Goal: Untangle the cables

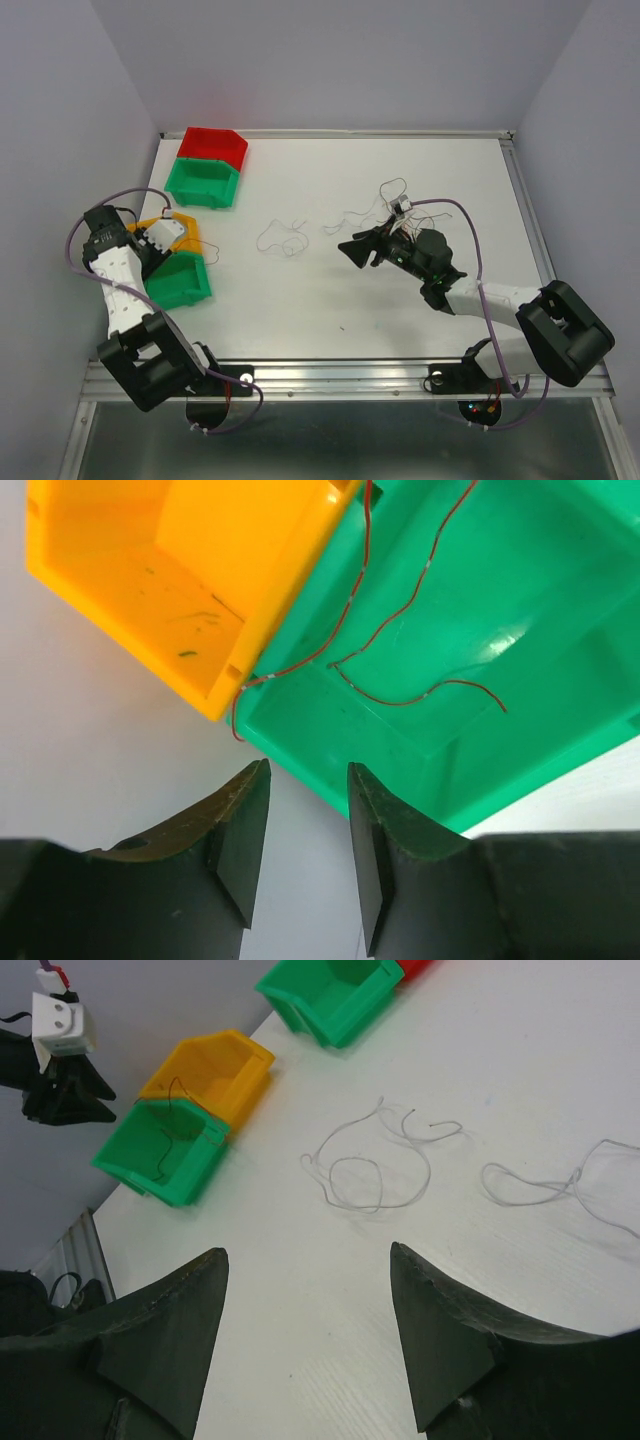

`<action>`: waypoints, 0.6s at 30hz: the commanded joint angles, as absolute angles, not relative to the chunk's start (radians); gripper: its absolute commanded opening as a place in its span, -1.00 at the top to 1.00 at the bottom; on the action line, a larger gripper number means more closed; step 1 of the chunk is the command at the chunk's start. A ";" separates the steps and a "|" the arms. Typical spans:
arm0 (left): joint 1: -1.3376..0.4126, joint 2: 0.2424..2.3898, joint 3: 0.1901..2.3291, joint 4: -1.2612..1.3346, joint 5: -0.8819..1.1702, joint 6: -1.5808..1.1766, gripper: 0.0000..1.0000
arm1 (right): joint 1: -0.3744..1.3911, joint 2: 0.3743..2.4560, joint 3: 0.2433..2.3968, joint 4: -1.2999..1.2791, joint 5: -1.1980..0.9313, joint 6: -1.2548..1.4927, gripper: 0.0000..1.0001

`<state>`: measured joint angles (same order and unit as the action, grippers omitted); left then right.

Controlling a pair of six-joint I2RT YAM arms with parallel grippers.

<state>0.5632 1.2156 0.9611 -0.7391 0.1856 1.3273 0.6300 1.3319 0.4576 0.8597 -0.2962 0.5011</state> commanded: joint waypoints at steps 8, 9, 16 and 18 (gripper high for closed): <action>0.568 1.330 1.038 -0.669 0.247 1.315 0.08 | 0.637 1.322 0.512 0.881 -0.305 0.495 -0.42; 0.568 1.351 1.040 -0.664 0.245 1.315 0.08 | 0.638 1.322 0.512 0.879 -0.305 0.495 -0.42; 0.566 1.416 1.045 -0.595 0.226 1.290 0.09 | 0.637 1.325 0.514 0.877 -0.304 0.492 -0.42; 0.566 1.428 1.042 -0.588 0.222 1.287 0.11 | 0.637 1.324 0.515 0.877 -0.305 0.491 -0.42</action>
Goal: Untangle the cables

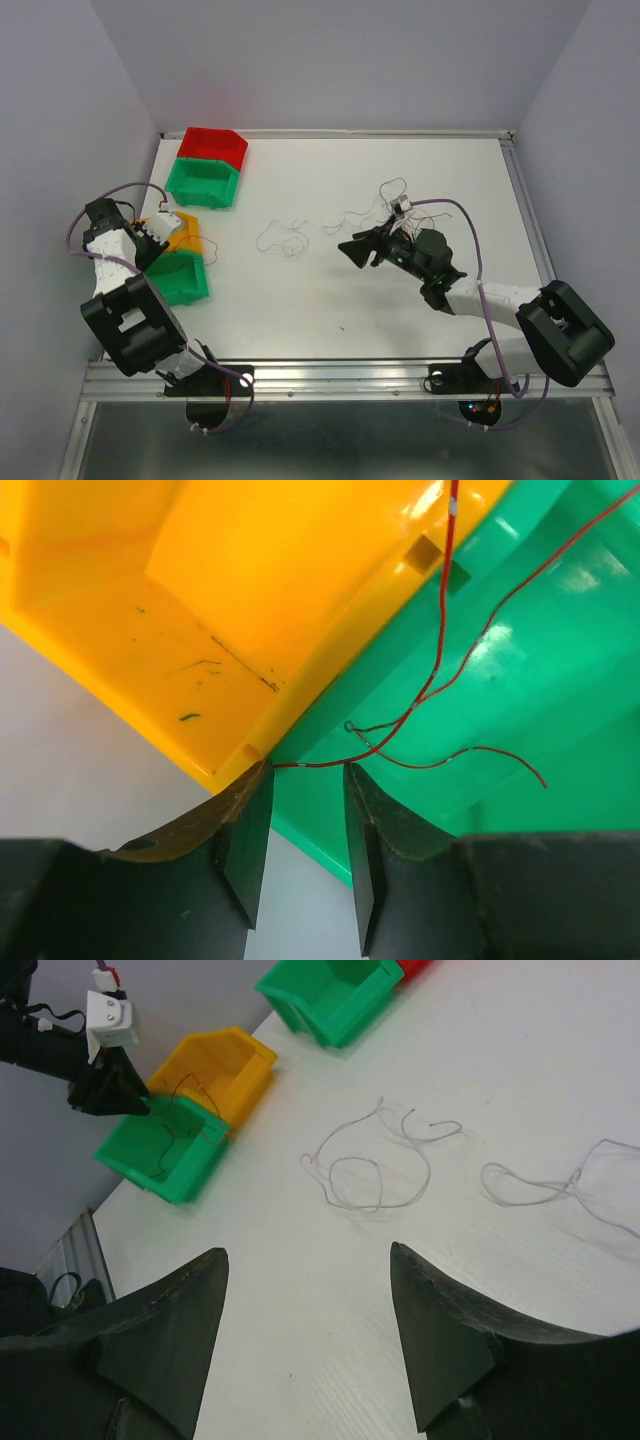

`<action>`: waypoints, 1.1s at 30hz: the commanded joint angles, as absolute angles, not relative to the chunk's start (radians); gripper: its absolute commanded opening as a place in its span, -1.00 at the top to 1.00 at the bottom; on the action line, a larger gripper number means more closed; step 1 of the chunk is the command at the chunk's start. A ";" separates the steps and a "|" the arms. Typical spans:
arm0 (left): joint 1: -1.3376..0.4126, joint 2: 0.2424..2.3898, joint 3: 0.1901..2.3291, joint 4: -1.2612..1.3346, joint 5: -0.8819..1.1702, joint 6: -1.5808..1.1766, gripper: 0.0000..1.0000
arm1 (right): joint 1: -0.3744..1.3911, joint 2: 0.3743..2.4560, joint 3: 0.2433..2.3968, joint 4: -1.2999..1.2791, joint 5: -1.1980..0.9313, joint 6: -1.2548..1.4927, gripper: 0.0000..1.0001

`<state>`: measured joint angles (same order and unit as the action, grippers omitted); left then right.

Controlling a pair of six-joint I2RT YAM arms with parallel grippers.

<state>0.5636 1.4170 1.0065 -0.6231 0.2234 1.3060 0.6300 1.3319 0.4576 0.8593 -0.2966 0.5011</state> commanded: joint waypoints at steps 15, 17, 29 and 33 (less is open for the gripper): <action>0.566 1.370 1.015 -0.572 0.198 1.290 1.00 | 0.638 1.327 0.517 0.876 -0.307 0.491 -0.42; 0.568 1.339 1.020 -0.595 0.210 1.293 1.00 | 0.638 1.325 0.517 0.874 -0.307 0.491 -0.42; 0.574 1.167 0.985 -0.657 0.203 1.238 0.14 | 0.638 1.319 0.515 0.874 -0.310 0.494 -0.42; 0.615 1.195 1.000 -0.618 0.213 1.221 -0.06 | 0.638 1.318 0.515 0.874 -0.311 0.495 -0.42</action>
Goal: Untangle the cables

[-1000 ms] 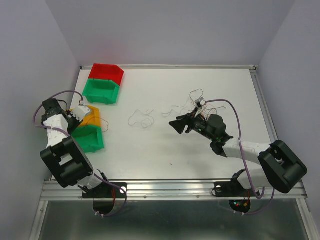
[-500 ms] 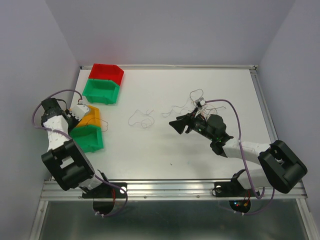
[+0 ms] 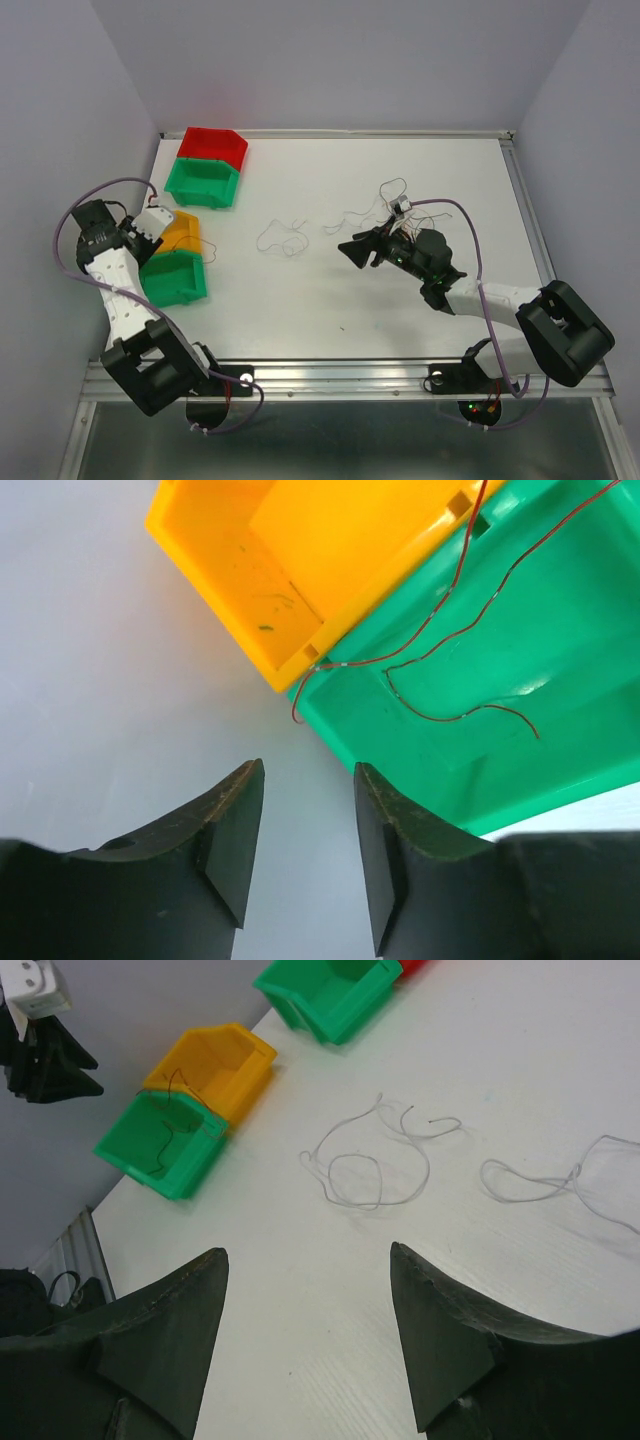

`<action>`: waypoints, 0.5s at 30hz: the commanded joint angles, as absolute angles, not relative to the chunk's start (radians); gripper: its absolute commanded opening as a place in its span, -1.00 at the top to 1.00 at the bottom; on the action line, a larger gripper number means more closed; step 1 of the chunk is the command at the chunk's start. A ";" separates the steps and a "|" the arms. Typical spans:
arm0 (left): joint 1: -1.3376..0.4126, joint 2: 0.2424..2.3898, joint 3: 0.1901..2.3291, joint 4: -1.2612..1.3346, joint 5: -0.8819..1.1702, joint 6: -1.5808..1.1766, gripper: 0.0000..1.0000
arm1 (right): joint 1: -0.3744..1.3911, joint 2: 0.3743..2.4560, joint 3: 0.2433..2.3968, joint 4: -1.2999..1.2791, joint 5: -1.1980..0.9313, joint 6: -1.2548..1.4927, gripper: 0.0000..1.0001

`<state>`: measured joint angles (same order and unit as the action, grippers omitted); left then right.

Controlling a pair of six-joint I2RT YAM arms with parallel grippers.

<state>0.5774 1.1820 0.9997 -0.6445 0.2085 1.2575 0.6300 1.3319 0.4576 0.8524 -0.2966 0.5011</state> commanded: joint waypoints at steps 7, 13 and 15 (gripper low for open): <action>0.722 1.304 1.058 -0.657 0.244 1.341 -0.09 | 0.638 1.324 0.522 0.874 -0.316 0.500 -0.42; 0.742 1.364 1.078 -0.663 0.216 1.446 -0.10 | 0.640 1.333 0.522 0.874 -0.314 0.495 -0.42; 0.744 1.382 1.106 -0.690 0.218 1.468 -0.11 | 0.640 1.333 0.522 0.874 -0.311 0.495 -0.42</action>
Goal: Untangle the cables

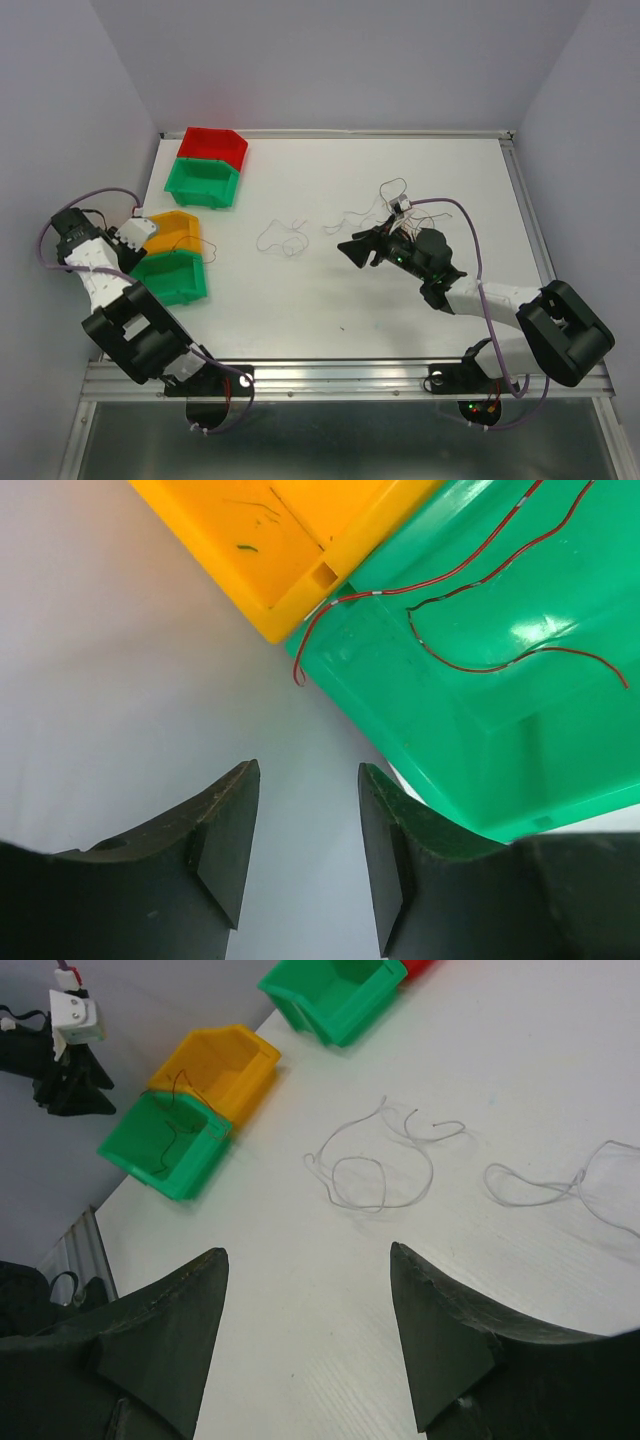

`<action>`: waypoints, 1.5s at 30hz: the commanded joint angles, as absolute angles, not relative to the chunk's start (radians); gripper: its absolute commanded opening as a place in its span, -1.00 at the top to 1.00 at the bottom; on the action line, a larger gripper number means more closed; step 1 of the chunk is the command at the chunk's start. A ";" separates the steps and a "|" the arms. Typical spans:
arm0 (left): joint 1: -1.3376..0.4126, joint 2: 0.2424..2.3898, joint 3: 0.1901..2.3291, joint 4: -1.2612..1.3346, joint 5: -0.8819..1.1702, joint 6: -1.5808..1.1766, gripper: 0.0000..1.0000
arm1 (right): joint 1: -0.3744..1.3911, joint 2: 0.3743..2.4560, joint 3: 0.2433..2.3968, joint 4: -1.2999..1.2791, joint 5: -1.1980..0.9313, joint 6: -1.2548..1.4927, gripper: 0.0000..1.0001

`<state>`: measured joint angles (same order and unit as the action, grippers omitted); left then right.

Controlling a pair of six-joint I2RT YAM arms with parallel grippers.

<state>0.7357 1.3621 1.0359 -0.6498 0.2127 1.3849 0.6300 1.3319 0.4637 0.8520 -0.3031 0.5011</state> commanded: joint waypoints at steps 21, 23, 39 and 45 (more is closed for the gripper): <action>0.746 1.598 1.212 -0.831 0.245 1.667 -0.22 | 0.641 1.341 0.526 0.873 -0.313 0.491 -0.42; 0.746 1.615 1.213 -0.807 0.245 1.648 -0.18 | 0.641 1.341 0.526 0.871 -0.313 0.489 -0.42; 0.741 1.720 1.253 -0.727 0.365 1.612 0.16 | 0.643 1.339 0.526 0.868 -0.313 0.488 -0.42; 0.742 1.700 1.261 -0.718 0.477 1.603 0.87 | 0.641 1.336 0.528 0.868 -0.313 0.488 -0.42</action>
